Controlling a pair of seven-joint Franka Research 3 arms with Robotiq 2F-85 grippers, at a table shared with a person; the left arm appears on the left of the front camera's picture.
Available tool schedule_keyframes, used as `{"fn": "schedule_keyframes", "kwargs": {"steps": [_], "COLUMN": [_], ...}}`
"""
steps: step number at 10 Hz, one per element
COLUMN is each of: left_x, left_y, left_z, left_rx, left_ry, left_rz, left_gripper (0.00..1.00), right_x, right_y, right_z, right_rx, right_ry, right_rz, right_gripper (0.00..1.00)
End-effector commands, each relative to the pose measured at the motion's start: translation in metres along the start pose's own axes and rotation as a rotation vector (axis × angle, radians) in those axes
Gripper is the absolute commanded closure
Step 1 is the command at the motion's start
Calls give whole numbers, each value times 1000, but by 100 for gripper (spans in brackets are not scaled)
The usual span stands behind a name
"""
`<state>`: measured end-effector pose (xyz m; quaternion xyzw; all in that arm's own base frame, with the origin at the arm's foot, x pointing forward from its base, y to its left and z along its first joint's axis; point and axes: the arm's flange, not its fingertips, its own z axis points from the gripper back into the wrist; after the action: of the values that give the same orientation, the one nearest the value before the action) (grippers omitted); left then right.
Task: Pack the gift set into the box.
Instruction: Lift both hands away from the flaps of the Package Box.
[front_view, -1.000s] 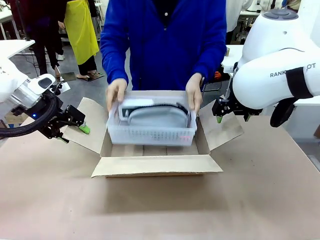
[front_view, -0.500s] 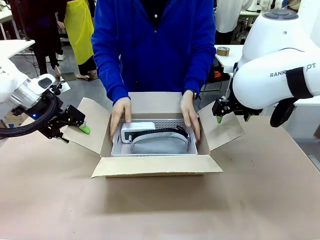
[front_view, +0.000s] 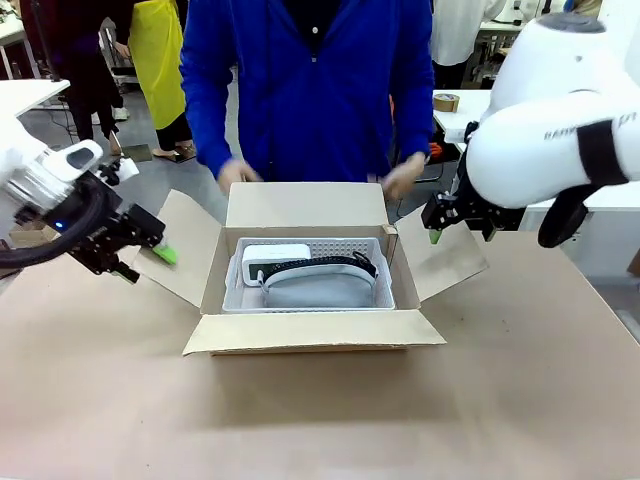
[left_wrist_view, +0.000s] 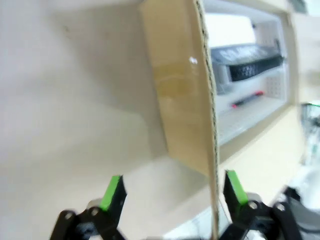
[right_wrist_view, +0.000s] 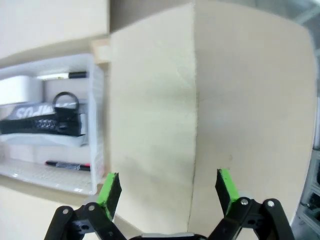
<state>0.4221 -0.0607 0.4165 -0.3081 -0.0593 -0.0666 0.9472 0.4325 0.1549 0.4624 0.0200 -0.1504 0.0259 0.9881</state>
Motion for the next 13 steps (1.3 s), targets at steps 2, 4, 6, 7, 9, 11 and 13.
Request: {"fn": "schedule_keyframes", "kwargs": {"steps": [2, 4, 6, 7, 9, 11, 13], "left_x": [-21, -45, -67, -74, -49, -93, -93], "left_y": [28, 72, 122, 149, 168, 156, 156], "left_z": [86, 119, 133, 135, 122, 134, 134], "left_rx": [-437, -728, -904, -993, -1052, -978, -978], "left_ry": [113, 121, 2, -53, -39, -47, -47], "left_rz": [2, -38, -11, 25, 188, 52, 52], "left_gripper": [0, 0, 0, 0, 0, 0, 0], "right_x": [-10, -35, -73, -93, -97, -100, -100], "right_y": [-79, -142, -200, -229, -246, -243, -243], "right_z": [62, 75, 68, 53, 19, 55, 55], "right_rx": [531, 753, 891, 954, 1001, 950, 950], "right_ry": [106, 57, -55, -96, -83, -61, -61], "right_rz": [62, -1, -165, -299, -558, -316, -316], "right_gripper": [0, 0, 0, 0, 0, 0, 0]}}
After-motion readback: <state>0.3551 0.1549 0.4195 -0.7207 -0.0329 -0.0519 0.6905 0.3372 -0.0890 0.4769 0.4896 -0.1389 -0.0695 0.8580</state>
